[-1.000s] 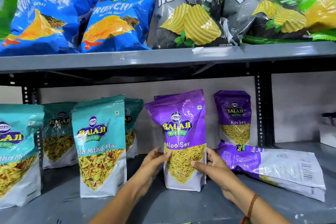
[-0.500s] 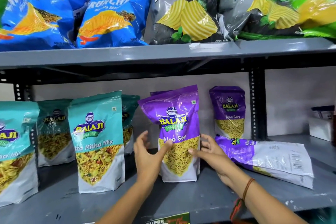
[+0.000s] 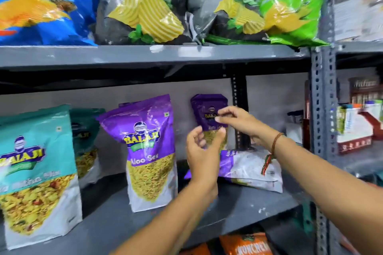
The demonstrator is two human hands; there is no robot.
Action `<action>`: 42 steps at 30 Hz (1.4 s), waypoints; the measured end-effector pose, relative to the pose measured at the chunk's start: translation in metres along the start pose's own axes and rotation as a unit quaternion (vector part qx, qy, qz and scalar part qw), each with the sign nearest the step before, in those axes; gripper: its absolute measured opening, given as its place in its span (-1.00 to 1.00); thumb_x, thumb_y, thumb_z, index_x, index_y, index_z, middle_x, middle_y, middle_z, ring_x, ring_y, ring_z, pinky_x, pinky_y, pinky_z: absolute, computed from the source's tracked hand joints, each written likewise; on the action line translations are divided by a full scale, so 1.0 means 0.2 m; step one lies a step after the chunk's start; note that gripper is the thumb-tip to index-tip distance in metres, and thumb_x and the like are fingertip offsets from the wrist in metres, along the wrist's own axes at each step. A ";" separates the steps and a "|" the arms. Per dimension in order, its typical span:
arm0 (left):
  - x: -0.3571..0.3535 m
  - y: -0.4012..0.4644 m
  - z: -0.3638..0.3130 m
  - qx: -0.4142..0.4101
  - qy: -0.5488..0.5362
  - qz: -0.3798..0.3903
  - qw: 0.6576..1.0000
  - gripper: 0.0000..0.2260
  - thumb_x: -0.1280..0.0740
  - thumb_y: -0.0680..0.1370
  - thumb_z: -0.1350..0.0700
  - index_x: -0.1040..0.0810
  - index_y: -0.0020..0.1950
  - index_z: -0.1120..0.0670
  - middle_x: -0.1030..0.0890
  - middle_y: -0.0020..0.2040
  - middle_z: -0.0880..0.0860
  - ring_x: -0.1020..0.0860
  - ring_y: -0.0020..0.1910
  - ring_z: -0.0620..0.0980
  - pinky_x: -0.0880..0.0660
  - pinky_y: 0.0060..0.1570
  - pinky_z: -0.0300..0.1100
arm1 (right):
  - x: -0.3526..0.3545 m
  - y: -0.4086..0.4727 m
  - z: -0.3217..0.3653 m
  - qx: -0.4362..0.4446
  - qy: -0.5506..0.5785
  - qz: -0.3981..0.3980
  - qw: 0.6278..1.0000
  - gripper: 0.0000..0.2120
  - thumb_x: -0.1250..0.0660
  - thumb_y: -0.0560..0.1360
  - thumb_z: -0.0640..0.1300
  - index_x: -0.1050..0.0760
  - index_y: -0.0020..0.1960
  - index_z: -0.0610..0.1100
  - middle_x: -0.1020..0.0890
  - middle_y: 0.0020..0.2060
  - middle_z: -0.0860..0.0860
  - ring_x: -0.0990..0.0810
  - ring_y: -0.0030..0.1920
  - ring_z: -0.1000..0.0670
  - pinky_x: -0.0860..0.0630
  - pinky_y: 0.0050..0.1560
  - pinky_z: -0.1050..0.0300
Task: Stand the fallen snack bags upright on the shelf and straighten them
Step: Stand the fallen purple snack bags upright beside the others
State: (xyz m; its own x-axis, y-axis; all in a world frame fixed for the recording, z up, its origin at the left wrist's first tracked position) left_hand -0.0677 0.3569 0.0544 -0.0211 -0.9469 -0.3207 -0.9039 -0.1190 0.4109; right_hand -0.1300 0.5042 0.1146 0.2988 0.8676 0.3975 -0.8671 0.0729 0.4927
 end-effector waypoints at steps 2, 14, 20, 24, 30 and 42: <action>-0.02 -0.05 0.20 0.113 -0.019 0.021 0.993 -0.34 -0.58 0.30 -0.04 -0.41 0.32 0.02 -0.53 0.19 -0.06 -0.53 0.15 -0.18 -0.45 0.23 -0.30 | 0.05 0.05 -0.15 -0.041 -0.087 0.094 0.991 -0.62 -0.38 0.49 0.02 -0.53 0.22 -0.16 -0.58 0.16 -0.04 -0.54 0.24 -0.04 -0.40 0.19 0.14; -0.28 -0.06 0.72 0.348 -0.109 -0.099 0.926 -0.54 -0.42 0.49 0.05 -0.43 0.35 0.11 -0.56 -0.02 0.11 -0.50 -0.08 0.05 -0.42 -0.26 -0.16 | 0.12 0.15 -0.81 -0.260 -0.086 0.451 0.850 -0.51 -0.36 0.37 0.32 -0.61 0.15 0.04 -0.64 0.23 -0.01 -0.59 0.22 -0.02 -0.45 0.36 0.01; -0.35 0.00 0.71 0.330 -0.057 -0.102 0.937 -0.65 -0.20 0.55 0.32 -0.42 0.34 0.17 -0.61 0.11 0.20 -0.56 -0.21 0.07 -0.56 -0.46 -0.15 | 0.11 0.17 -0.81 -0.219 -0.095 0.446 0.863 -0.58 -0.37 0.44 0.20 -0.62 0.11 -0.10 -0.71 0.00 -0.04 -0.69 -0.11 0.03 -0.58 0.13 0.04; -0.36 0.12 0.55 0.225 -0.042 -0.061 0.972 -0.57 -0.09 0.50 0.44 -0.49 0.28 0.17 -0.67 -0.05 0.16 -0.63 -0.32 0.00 -0.58 -0.47 -0.19 | 0.19 0.17 -0.70 -0.142 0.014 0.324 0.935 -0.63 -0.38 0.46 0.16 -0.61 0.00 -0.16 -0.72 -0.09 -0.09 -0.67 -0.20 0.02 -0.59 -0.15 0.15; -0.36 0.41 0.34 0.055 0.066 0.022 0.996 -0.60 -0.13 0.52 0.48 -0.54 0.18 0.10 -0.66 -0.05 0.10 -0.60 -0.08 0.08 -0.52 -0.18 -0.14 | 0.30 0.14 -0.58 0.020 0.051 -0.004 0.999 -0.42 -0.32 0.28 0.45 -0.49 0.05 0.03 -0.71 -0.06 0.02 -0.68 -0.04 -0.04 -0.61 0.05 -0.09; -0.21 0.43 0.53 0.062 0.088 0.137 0.985 -0.79 -0.34 0.55 0.28 -0.59 0.17 0.13 -0.75 0.01 0.03 -0.67 0.03 0.01 -0.51 0.18 -0.06 | 0.15 -0.14 -0.76 0.048 0.047 -0.127 0.990 -0.56 -0.43 0.43 0.08 -0.36 0.21 -0.02 -0.57 0.12 0.07 -0.52 0.14 0.04 -0.47 0.20 0.05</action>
State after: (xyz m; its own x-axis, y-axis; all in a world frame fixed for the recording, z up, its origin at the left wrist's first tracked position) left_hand -0.1897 0.4182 0.0122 -0.2066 -0.9768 -0.0556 -0.9204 0.1748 0.3496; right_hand -0.1580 0.6040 -0.0051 0.4600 0.8695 0.1798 -0.7261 0.2518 0.6398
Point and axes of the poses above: each hand's wrist, its own y-axis towards the middle knuckle, its own x-axis out of the back of the hand, z = x × y, the point moved 4 cm from there along y, towards the middle knuckle
